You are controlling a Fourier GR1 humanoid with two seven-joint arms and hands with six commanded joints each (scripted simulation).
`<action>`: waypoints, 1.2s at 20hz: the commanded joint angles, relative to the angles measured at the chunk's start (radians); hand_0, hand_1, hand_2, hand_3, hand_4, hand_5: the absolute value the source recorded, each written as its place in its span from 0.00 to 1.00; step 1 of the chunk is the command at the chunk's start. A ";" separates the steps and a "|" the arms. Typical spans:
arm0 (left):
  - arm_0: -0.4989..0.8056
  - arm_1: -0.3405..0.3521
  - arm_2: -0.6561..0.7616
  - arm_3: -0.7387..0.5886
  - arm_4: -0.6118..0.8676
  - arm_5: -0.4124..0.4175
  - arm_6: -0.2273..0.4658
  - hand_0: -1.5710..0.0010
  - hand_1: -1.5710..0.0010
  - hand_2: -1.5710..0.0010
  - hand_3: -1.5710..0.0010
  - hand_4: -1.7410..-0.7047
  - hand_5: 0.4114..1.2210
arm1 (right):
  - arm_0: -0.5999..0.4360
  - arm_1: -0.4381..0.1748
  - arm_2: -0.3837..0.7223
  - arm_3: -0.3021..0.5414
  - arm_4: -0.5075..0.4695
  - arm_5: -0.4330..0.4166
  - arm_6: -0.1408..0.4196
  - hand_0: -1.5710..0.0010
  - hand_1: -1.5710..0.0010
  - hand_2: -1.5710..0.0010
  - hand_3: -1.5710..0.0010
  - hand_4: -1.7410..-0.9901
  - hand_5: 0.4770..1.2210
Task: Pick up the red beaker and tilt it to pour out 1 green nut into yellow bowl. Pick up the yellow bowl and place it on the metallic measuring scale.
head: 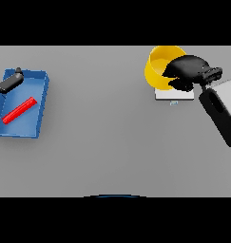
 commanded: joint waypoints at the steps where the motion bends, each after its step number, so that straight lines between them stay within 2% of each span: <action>1: 0.001 -0.004 -0.001 0.002 0.000 0.001 -0.002 1.00 1.00 1.00 1.00 0.88 0.44 | -0.005 0.003 0.000 0.043 0.009 -0.027 -0.013 0.00 0.00 0.00 0.25 0.03 1.00; 4: 0.003 0.009 0.000 -0.003 -0.004 -0.002 0.002 1.00 1.00 1.00 1.00 0.89 0.45 | -0.035 0.008 0.000 0.155 0.027 -0.075 -0.038 0.00 0.00 0.00 0.25 0.03 1.00; 8: 0.003 0.003 -0.004 -0.003 -0.006 0.001 0.009 1.00 1.00 1.00 1.00 0.89 0.43 | -0.060 0.036 0.006 0.303 0.045 -0.149 -0.061 0.00 0.00 0.00 0.17 0.02 1.00; 11: -0.006 0.000 -0.011 0.019 -0.004 -0.003 0.014 1.00 1.00 1.00 1.00 0.90 0.42 | -0.073 0.055 0.015 0.382 0.049 -0.196 -0.106 0.00 0.00 0.00 0.10 0.02 1.00; 14: -0.020 -0.008 -0.009 0.021 -0.005 -0.002 0.003 1.00 1.00 1.00 1.00 0.91 0.40 | -0.084 0.076 0.022 0.445 0.046 -0.219 -0.088 0.00 0.03 0.00 0.06 0.02 1.00; 17: -0.016 0.000 -0.008 0.011 -0.002 -0.005 0.008 1.00 1.00 1.00 1.00 0.90 0.39 | -0.093 0.090 0.032 0.496 0.042 -0.240 -0.099 0.00 0.06 0.00 0.04 0.02 1.00; 18: -0.014 -0.004 -0.007 0.023 0.000 -0.008 0.001 1.00 1.00 1.00 1.00 0.90 0.40 | -0.096 0.088 0.033 0.511 0.039 -0.249 -0.125 0.00 0.07 0.00 0.05 0.02 1.00; 19: -0.014 -0.009 -0.011 0.018 -0.003 -0.005 0.005 1.00 1.00 1.00 1.00 0.90 0.40 | -0.103 0.094 0.032 0.520 0.035 -0.247 -0.111 0.01 0.10 0.00 0.06 0.03 1.00; 21: -0.031 -0.015 -0.010 0.036 -0.004 -0.013 0.003 1.00 1.00 1.00 1.00 0.90 0.41 | -0.104 0.103 0.034 0.541 0.024 -0.244 -0.113 0.02 0.10 0.00 0.26 0.02 1.00; 22: -0.029 -0.019 -0.013 0.034 -0.003 -0.014 0.001 1.00 1.00 1.00 1.00 0.90 0.41 | -0.110 0.110 0.032 0.551 0.019 -0.234 -0.107 0.02 0.08 0.05 0.35 0.11 1.00; 23: -0.037 -0.023 -0.011 0.044 -0.003 -0.016 0.005 1.00 1.00 1.00 1.00 0.90 0.41 | -0.108 0.104 0.028 0.550 0.013 -0.230 -0.105 0.03 0.14 0.14 0.42 0.19 0.88; 24: -0.034 -0.025 -0.015 0.038 -0.006 -0.012 0.005 1.00 1.00 1.00 1.00 0.90 0.41 | -0.118 0.106 0.023 0.557 0.009 -0.218 -0.093 0.22 0.31 0.28 0.48 0.26 0.77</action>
